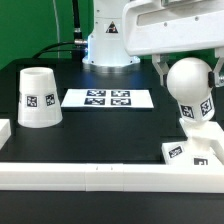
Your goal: Assemble lamp
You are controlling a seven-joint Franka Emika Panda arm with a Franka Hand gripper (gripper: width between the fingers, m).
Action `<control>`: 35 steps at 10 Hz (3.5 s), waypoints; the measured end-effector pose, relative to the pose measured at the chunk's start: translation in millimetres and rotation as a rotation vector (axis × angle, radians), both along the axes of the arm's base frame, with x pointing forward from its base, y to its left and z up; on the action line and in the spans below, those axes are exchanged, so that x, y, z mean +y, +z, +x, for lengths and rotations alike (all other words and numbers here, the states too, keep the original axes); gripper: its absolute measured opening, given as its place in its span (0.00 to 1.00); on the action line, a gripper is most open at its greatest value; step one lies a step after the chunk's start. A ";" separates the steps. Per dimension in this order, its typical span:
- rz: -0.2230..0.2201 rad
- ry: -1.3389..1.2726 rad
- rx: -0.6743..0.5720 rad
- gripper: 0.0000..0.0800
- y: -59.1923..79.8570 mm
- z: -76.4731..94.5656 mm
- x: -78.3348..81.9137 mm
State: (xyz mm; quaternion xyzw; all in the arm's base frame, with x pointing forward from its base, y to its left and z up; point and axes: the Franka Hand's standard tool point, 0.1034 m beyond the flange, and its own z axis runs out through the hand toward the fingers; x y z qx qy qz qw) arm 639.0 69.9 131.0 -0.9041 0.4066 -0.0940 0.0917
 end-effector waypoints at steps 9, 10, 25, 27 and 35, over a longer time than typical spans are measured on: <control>0.002 0.005 -0.002 0.73 0.1 4.1 6.7; -0.002 0.017 -0.005 0.73 0.9 4.6 9.2; 0.005 -0.024 0.042 0.73 1.9 6.0 22.9; 0.034 -0.154 0.058 0.73 1.3 3.8 20.9; 0.088 -0.324 0.090 0.73 -7.4 -1.4 23.2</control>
Offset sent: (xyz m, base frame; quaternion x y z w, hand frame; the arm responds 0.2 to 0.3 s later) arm 0.0092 0.0094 -0.0008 0.0048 -0.0029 0.0101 0.9999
